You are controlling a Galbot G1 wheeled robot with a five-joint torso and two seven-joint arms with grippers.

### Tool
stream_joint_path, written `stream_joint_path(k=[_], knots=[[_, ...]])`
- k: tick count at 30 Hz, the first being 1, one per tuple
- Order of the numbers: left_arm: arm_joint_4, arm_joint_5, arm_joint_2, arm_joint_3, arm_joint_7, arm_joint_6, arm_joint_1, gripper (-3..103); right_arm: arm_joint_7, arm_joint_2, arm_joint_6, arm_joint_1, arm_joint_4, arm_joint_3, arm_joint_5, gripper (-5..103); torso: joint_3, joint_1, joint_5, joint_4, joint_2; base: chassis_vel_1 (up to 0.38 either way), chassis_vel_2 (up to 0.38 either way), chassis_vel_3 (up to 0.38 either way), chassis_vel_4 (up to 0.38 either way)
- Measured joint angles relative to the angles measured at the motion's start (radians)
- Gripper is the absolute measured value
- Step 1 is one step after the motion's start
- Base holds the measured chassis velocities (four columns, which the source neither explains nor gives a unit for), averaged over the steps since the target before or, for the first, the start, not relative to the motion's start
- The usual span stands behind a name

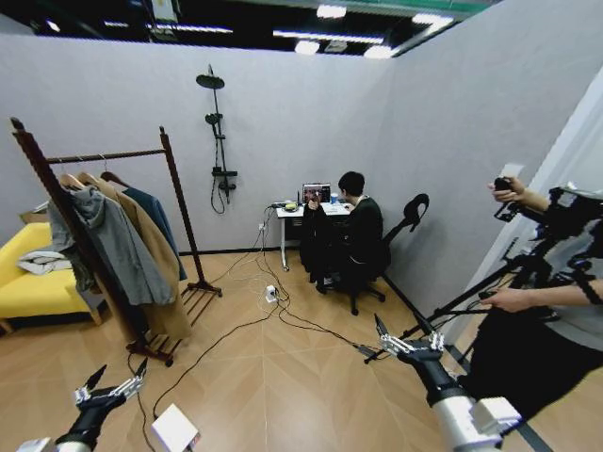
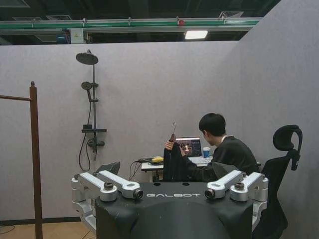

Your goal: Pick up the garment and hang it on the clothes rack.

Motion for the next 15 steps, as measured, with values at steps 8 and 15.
stream_joint_path(k=[8, 15], knots=[[0.000, 0.000, 0.000, 0.000, 0.000, 0.000, 0.000, 100, 0.001, -0.001, -0.005, 0.004, 0.000, 0.003, 0.001, 100, 0.000, 0.000, 0.0000, 0.0000, 0.000, 0.000, 0.000, 0.000, 0.000], [0.000, 0.000, 0.000, 0.000, 0.000, 0.000, 0.000, 100, 0.002, 0.000, -0.016, 0.012, -0.003, 0.002, 0.001, 100, 0.000, 0.000, 0.0000, 0.0000, 0.000, 0.000, 0.000, 0.000, 0.000]])
